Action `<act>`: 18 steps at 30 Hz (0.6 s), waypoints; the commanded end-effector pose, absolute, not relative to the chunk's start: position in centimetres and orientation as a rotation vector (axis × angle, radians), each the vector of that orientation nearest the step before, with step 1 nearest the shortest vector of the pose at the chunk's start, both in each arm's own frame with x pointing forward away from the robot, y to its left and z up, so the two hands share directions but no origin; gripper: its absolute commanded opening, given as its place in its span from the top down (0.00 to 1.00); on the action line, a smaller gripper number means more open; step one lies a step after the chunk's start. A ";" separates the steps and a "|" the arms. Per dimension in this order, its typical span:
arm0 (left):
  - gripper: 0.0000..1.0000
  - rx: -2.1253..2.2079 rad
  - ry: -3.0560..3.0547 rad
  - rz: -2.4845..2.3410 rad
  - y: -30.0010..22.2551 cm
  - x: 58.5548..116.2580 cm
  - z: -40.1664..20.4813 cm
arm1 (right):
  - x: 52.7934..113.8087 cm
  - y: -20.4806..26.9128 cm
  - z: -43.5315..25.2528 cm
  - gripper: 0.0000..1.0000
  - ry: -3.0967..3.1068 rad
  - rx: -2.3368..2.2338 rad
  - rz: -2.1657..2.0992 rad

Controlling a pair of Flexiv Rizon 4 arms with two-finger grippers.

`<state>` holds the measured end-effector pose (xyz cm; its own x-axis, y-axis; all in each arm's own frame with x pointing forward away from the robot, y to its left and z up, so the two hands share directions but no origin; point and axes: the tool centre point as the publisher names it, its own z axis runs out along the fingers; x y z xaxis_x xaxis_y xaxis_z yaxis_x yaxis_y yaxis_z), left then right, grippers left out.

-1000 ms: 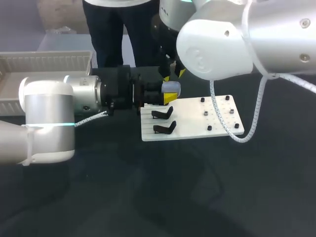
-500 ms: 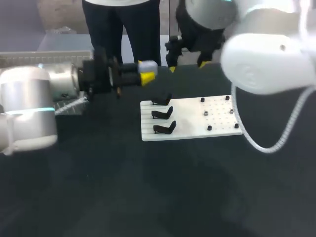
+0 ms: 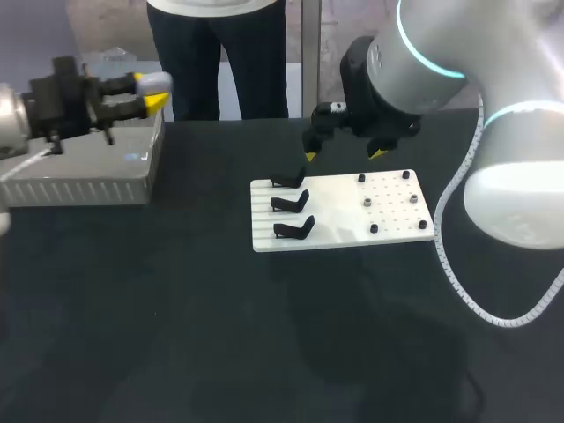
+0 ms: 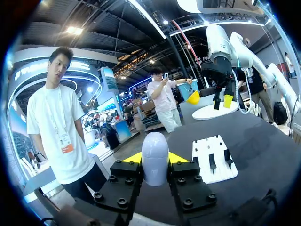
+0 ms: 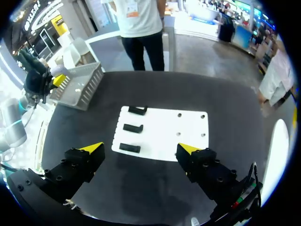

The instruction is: Pick up each earbud case from the left stands, insert the matching earbuds, close the lid, and place the case in the box.

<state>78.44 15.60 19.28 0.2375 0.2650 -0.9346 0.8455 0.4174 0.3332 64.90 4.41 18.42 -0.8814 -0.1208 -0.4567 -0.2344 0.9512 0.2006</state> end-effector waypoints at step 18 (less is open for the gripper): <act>1.00 0.902 1.511 -0.434 25.2 83.2 11.1 | 63.3 5.0 17.8 0.00 2.680 -0.164 0.301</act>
